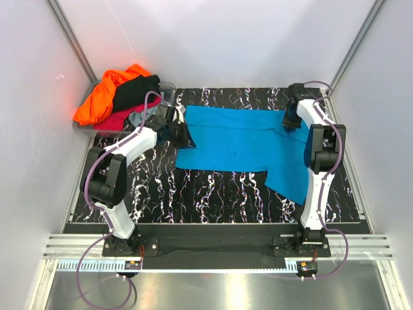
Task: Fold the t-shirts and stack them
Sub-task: Fold the tshirt
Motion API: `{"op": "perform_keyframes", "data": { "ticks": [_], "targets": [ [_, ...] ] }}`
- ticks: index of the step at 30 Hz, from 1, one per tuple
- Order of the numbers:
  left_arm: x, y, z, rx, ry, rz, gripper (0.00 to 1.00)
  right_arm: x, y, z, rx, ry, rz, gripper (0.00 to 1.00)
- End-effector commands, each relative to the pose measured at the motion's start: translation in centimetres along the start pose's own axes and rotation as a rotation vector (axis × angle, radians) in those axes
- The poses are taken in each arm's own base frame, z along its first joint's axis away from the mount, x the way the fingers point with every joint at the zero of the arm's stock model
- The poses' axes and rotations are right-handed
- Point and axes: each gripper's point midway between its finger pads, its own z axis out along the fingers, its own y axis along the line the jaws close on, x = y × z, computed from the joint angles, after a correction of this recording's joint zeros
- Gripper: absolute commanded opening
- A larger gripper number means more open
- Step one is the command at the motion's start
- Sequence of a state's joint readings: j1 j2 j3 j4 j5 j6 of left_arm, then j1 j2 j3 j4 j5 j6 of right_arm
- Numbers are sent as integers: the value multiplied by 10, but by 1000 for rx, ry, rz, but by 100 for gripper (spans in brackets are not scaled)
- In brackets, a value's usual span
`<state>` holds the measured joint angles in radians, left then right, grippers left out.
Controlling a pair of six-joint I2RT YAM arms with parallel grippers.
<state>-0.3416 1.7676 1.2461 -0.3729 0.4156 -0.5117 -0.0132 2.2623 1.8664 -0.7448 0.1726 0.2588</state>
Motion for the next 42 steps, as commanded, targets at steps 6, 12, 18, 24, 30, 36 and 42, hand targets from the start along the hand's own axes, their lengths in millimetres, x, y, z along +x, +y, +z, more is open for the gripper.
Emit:
{"op": "perform_keyframes", "data": {
  "ticks": [6,12,18,24,30,36,42],
  "targets": [
    [1,-8,-17,42,-16,30,9,-61,0,10,59,-143,-110,13],
    [2,-8,-26,41,-26,37,9,-81,-7,-38,90,-173,-45,42],
    [4,-14,-29,64,-21,29,8,-48,16,-73,-103,-117,105,57],
    [7,-15,-34,69,-23,31,8,-34,11,-53,-195,-102,315,50],
    [14,-11,-35,67,-12,29,8,-27,10,-29,-190,-78,311,35],
    [10,-9,-37,68,-19,27,8,-26,16,-18,-218,-71,309,38],
    [10,-7,-36,69,-16,22,7,-25,18,-7,-215,-60,314,43]
  ]
}}
